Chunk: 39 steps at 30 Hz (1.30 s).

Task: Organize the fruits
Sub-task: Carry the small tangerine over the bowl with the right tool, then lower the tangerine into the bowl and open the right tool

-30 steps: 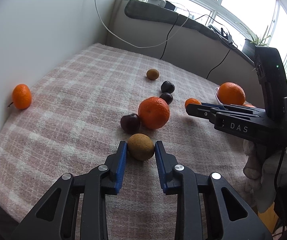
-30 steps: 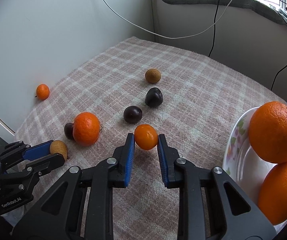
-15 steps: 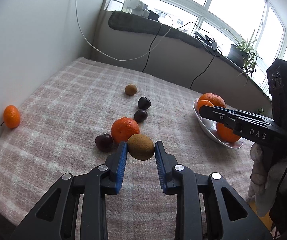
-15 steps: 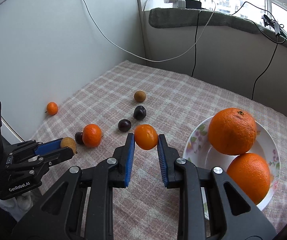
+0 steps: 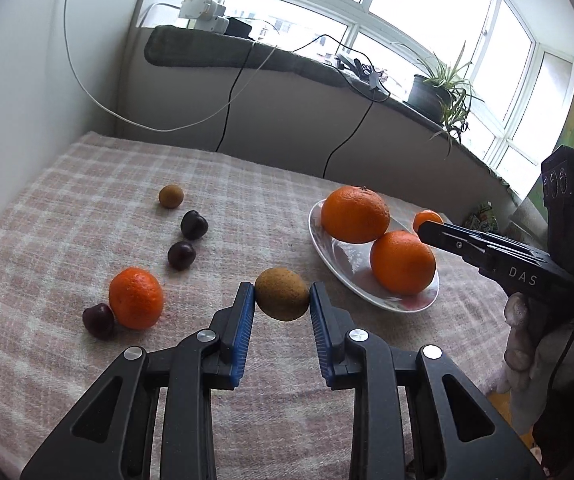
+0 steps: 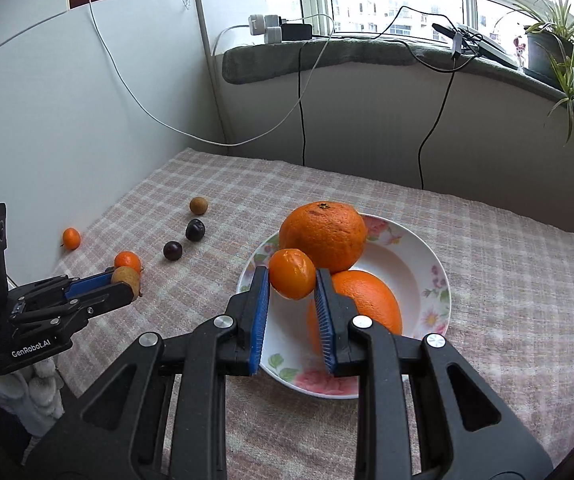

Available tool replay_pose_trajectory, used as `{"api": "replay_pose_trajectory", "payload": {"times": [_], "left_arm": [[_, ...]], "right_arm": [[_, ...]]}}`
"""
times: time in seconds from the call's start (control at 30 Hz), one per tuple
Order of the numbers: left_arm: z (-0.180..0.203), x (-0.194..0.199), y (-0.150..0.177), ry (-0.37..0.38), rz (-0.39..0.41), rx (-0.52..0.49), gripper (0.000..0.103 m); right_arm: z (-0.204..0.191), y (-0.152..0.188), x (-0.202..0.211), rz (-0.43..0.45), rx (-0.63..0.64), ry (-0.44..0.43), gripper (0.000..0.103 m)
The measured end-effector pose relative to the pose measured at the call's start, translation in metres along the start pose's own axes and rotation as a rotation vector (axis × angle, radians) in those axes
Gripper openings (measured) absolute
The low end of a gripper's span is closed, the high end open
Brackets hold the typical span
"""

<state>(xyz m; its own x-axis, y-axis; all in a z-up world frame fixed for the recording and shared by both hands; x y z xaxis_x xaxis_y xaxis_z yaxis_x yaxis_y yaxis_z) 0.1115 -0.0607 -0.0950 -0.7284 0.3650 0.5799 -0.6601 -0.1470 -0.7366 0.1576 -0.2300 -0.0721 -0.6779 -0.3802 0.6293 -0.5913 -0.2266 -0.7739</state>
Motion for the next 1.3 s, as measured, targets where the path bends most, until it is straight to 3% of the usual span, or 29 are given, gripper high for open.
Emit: {"api": "replay_pose_trajectory", "payload": {"times": [0.6, 1.3], "left_arm": [[0.063, -0.048, -0.01, 0.098, -0.05, -0.093, 0.027], [0.075, -0.062, -0.01, 0.105, -0.082, -0.119, 0.027]], "right_arm": [[0.085, 0.018, 0.009, -0.016, -0.115, 0.102, 0.024], [0.096, 0.019, -0.006, -0.05, -0.12, 0.08, 0.024]]}}
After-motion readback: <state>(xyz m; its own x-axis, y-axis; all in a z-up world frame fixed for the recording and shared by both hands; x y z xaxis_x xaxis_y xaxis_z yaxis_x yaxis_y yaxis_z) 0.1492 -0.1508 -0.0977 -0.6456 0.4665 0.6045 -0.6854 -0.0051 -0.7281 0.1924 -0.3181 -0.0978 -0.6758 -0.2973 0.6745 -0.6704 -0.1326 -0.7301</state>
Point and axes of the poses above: each gripper's, at about its wrist camera, not at the fingertips, and x roughly against the way its jaws point, z to its right, y to its underside, the point moved 7 cm from there along -x, roughly the way its jaws point, and after that the axes turned 1 degree about x, right-handed, at the moved point
